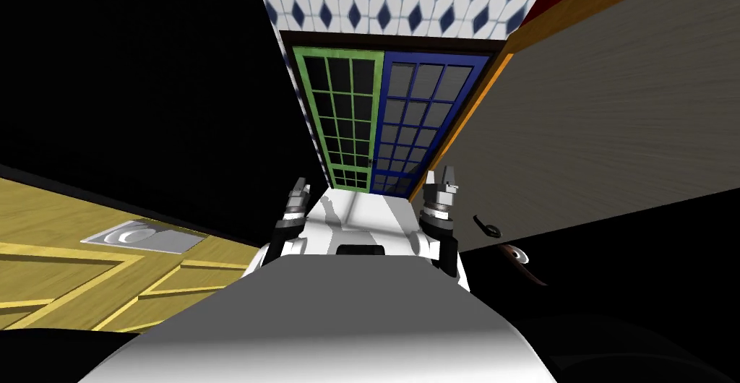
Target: Pull the door open
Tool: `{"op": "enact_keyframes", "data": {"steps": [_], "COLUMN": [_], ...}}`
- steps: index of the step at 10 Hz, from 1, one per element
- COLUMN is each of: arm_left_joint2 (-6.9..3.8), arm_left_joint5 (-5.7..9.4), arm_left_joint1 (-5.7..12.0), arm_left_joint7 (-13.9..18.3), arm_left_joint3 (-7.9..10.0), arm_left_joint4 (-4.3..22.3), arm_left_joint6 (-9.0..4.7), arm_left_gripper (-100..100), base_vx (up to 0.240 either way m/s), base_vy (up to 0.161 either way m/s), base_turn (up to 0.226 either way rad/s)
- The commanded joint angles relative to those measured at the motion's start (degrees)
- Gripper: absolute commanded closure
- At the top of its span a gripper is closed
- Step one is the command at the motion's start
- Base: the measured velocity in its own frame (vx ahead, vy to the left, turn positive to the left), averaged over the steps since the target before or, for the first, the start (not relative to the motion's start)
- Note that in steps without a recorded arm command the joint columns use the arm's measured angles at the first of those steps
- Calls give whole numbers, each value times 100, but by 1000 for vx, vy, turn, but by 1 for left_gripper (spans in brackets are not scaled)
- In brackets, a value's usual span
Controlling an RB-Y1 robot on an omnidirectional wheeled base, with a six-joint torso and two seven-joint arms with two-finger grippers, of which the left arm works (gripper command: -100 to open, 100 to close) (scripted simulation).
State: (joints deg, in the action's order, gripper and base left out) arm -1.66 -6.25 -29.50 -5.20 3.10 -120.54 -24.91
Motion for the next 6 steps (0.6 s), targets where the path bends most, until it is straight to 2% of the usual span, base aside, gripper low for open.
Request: {"op": "enact_keyframes", "data": {"steps": [1,6], "arm_left_joint2": [-38,-148], "arm_left_joint5": [-32,-127], "arm_left_joint1": [48,174], "arm_left_joint7": [-171,-696], "arm_left_joint3": [44,196], "arm_left_joint4": [143,654], "arm_left_joint6": [-39,-214], "arm_left_gripper": [-100,-100], "base_vx": [110,114], "base_vy": [-28,-39], "base_turn": [-46,-49]}}
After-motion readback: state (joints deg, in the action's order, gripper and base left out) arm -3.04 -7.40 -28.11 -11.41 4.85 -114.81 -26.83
